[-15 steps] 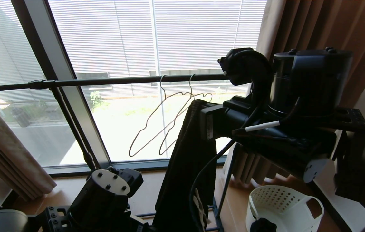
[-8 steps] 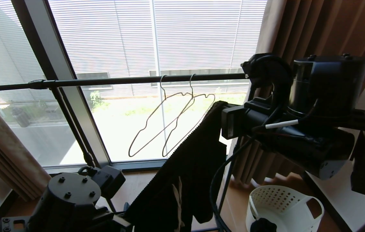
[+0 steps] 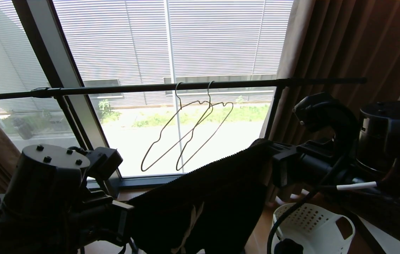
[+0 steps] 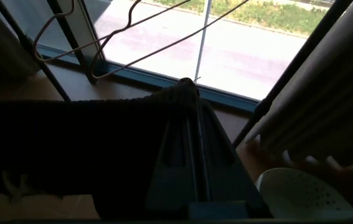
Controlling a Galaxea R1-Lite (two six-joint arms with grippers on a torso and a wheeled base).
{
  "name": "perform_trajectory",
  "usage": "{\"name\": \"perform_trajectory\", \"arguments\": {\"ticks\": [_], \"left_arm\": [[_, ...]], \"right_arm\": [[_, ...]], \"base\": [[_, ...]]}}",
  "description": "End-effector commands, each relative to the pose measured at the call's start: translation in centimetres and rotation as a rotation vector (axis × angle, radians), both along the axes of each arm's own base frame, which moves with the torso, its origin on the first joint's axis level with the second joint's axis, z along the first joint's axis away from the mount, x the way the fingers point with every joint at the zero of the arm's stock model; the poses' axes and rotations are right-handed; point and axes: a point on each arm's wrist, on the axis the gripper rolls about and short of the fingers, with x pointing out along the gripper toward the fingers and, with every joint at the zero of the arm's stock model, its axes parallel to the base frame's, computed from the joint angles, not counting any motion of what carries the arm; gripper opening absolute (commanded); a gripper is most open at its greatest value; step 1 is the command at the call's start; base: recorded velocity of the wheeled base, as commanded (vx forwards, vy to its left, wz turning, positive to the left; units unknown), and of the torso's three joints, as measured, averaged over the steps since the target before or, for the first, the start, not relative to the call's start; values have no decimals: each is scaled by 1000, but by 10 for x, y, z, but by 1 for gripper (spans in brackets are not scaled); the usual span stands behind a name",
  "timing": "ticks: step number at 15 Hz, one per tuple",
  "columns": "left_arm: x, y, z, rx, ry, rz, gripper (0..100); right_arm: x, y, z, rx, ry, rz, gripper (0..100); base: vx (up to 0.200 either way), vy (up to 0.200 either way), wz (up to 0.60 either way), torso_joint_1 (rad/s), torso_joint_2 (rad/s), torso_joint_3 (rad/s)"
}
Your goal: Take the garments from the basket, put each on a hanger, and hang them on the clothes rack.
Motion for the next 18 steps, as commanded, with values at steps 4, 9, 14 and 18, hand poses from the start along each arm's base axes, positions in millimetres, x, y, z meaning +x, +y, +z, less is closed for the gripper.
{"name": "perform_trajectory", "arguments": {"ticks": [4,9,14,18], "left_arm": [[11,-5,19,-37,3,-18,0],[25,-10,30,-83,-4,-39,0],[56,-27,61,-132,-73,-92,0],[86,-49,84,-143,-97,-98,0]], "right_arm": [[-20,2,-22,65,120,128,0],[-18,2,-17,56,101,137,0],[-39,-22,-27,-50,84,174,0],[-71,-6,-43,-107,126,364,0]], "base": [[0,0,0,0,0,0],[0,0,0,0,0,0],[0,0,0,0,0,0],[0,0,0,0,0,0]]}}
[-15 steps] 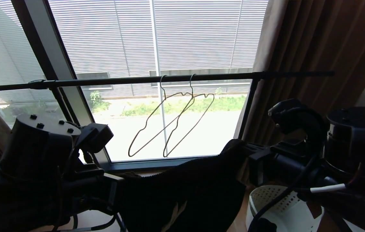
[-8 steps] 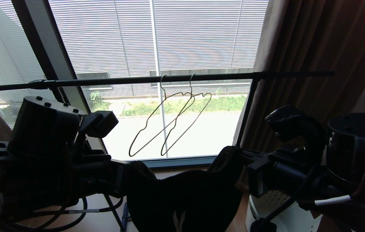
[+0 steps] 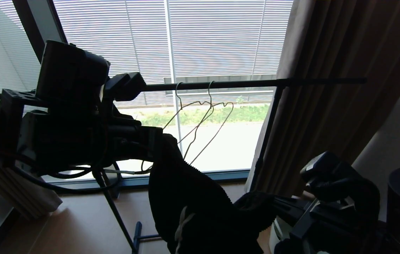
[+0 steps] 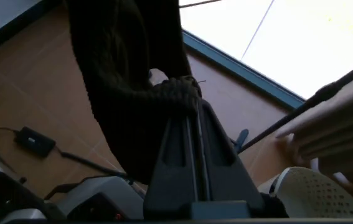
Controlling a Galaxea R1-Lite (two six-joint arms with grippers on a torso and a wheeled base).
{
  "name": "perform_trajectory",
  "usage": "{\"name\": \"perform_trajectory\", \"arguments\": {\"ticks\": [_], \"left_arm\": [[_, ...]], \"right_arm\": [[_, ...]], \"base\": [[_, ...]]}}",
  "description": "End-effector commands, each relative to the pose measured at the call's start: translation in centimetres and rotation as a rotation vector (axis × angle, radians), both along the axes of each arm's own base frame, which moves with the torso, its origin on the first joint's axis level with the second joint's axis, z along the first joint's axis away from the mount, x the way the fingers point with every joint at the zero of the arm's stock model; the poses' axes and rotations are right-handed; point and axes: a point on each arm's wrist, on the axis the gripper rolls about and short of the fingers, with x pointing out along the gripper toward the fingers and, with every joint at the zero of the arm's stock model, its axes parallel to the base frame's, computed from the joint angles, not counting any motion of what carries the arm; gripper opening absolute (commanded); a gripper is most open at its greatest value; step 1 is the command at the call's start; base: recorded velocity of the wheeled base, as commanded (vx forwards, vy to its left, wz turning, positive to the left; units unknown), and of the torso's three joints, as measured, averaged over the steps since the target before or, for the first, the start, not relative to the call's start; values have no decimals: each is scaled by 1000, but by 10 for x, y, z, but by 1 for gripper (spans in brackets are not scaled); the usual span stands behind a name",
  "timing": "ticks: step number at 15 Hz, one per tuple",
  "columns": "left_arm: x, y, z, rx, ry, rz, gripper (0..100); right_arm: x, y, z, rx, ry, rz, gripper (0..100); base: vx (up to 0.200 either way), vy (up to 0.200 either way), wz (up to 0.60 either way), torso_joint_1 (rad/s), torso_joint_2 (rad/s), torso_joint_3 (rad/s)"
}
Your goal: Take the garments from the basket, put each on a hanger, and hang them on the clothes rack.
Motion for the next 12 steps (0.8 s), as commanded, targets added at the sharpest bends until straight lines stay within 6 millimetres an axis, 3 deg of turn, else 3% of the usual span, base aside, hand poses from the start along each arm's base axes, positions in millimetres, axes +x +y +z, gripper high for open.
{"name": "perform_trajectory", "arguments": {"ticks": [1,4,5,7,9,12], "left_arm": [[20,-15,3,7,7,-3,0],[34,-27,23,8,-38,-26,0],[34,-27,23,7,-41,-27,0],[33,-36,27,2,-56,-56,0],[30,-40,29,-4,-62,-74,0],[28,-41,30,-3,-67,-86,0]], "right_arm": [[-12,7,-5,-11,17,82,0],[-14,39,-14,-58,36,175,0],[-14,40,-15,-59,36,177,0],[-21,75,-26,-50,25,259,0],[-23,96,-31,-8,5,292,0],[-30,100,-32,47,15,300,0]], "base": [[0,0,0,0,0,0],[0,0,0,0,0,0],[0,0,0,0,0,0],[0,0,0,0,0,0],[0,0,0,0,0,0],[0,0,0,0,0,0]]}}
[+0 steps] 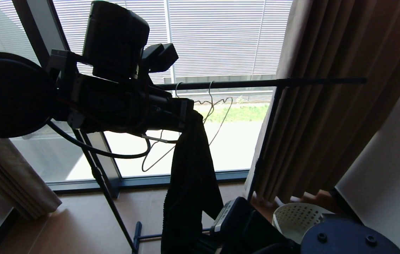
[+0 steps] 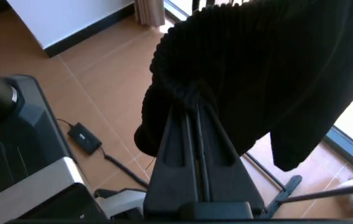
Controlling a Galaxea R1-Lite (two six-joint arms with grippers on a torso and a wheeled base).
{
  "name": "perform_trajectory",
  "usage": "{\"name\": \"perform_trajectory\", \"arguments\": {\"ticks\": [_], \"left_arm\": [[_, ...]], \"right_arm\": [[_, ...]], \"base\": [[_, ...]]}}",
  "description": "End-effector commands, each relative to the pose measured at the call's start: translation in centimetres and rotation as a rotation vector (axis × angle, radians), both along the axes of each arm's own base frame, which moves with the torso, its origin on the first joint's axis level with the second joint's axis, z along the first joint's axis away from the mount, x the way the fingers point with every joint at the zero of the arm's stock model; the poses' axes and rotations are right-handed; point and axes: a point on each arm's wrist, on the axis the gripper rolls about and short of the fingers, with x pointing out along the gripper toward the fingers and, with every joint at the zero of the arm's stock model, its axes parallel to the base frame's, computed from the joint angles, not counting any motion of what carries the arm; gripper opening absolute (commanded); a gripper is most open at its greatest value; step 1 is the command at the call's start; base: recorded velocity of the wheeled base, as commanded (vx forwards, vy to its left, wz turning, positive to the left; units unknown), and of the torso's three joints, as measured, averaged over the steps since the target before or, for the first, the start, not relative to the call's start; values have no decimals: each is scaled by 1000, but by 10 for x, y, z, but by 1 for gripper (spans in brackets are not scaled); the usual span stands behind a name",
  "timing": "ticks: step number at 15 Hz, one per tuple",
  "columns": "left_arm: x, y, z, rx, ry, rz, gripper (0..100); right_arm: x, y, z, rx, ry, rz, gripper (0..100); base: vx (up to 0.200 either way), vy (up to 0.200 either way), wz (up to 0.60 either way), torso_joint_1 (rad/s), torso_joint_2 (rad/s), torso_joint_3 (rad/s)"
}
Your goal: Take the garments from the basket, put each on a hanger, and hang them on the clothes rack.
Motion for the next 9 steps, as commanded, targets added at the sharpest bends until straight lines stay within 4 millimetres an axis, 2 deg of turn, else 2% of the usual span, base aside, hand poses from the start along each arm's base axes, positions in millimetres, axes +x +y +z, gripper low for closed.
{"name": "perform_trajectory", "arguments": {"ticks": [1,3,4,6,9], "left_arm": [[-1,0,0,2,0,-3,0],[-4,4,1,4,2,0,0],[-11,12,4,12,-4,4,0],[-23,27,8,53,-42,-7,0],[-44,43,4,101,-39,-28,0]], "right_arm": [[-3,3,-11,-35,24,6,0],[-6,-15,-11,-47,28,-6,0],[0,-39,-18,-84,39,-66,0],[12,-66,-26,-142,32,-218,0],[41,-89,-16,-109,14,-407,0]], "base": [[0,0,0,0,0,0],[0,0,0,0,0,0],[0,0,0,0,0,0],[0,0,0,0,0,0],[0,0,0,0,0,0]]}}
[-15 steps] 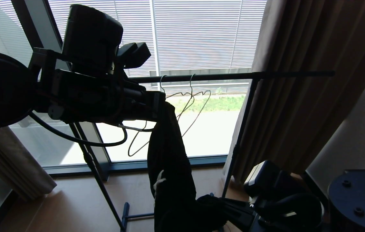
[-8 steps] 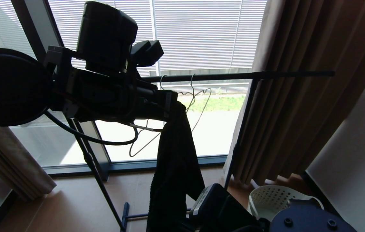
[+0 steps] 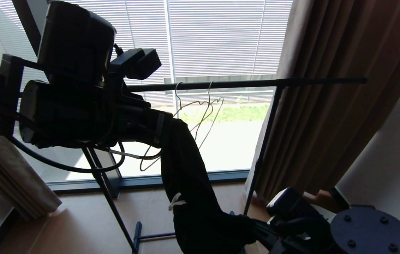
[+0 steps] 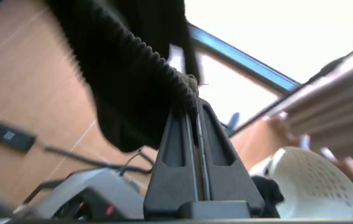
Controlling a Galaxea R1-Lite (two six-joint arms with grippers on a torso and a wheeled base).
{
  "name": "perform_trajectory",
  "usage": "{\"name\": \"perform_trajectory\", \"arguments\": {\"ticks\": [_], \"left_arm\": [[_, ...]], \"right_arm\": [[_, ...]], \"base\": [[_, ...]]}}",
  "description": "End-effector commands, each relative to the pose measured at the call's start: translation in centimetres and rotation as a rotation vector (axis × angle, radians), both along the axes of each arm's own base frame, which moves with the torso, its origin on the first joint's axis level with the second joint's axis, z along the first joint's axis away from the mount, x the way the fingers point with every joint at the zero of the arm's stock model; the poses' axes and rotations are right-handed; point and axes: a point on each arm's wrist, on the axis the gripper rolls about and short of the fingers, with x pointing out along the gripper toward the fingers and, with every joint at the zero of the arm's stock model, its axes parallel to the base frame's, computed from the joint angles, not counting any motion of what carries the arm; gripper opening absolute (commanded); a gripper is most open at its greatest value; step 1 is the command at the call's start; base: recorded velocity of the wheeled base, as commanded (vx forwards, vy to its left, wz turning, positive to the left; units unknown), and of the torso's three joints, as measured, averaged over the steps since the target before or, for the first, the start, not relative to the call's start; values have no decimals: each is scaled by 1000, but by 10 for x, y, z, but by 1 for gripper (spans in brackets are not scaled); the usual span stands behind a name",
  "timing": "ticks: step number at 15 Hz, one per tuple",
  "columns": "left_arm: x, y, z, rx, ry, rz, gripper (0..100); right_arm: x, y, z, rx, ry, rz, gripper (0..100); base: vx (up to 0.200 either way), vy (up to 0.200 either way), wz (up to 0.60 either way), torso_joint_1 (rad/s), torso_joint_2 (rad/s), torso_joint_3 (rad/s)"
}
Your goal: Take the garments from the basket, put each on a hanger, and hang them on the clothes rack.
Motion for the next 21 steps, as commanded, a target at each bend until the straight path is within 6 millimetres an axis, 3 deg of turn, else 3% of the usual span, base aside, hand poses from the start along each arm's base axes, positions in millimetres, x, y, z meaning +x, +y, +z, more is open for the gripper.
{"name": "perform_trajectory", "arguments": {"ticks": [1,3,4,7,11,13,17,21], "left_arm": [[-21,16,3,9,-4,-3,0],[-35,26,-11,51,26,-16,0],[-44,31,-21,72,49,-25,0],[-59,33,-48,116,128,-50,0],[-84,13,-72,70,293,-154,0],[-91,4,-75,33,363,-227,0],[-92,-18,-73,-8,425,-281,0],[-96,-30,-69,-44,463,-349,0]], "right_arm": [[23,-18,15,51,-40,-130,0],[54,-19,33,100,-80,-230,0],[72,-13,45,138,-96,-269,0],[103,15,71,222,-113,-290,0],[137,48,84,269,-121,-295,0],[145,63,84,291,-124,-285,0],[132,94,77,339,-78,-227,0],[132,101,74,370,-57,-229,0]], "base": [[0,0,0,0,0,0],[0,0,0,0,0,0],[0,0,0,0,0,0],[0,0,0,0,0,0],[0,0,0,0,0,0],[0,0,0,0,0,0],[0,0,0,0,0,0],[0,0,0,0,0,0]]}}
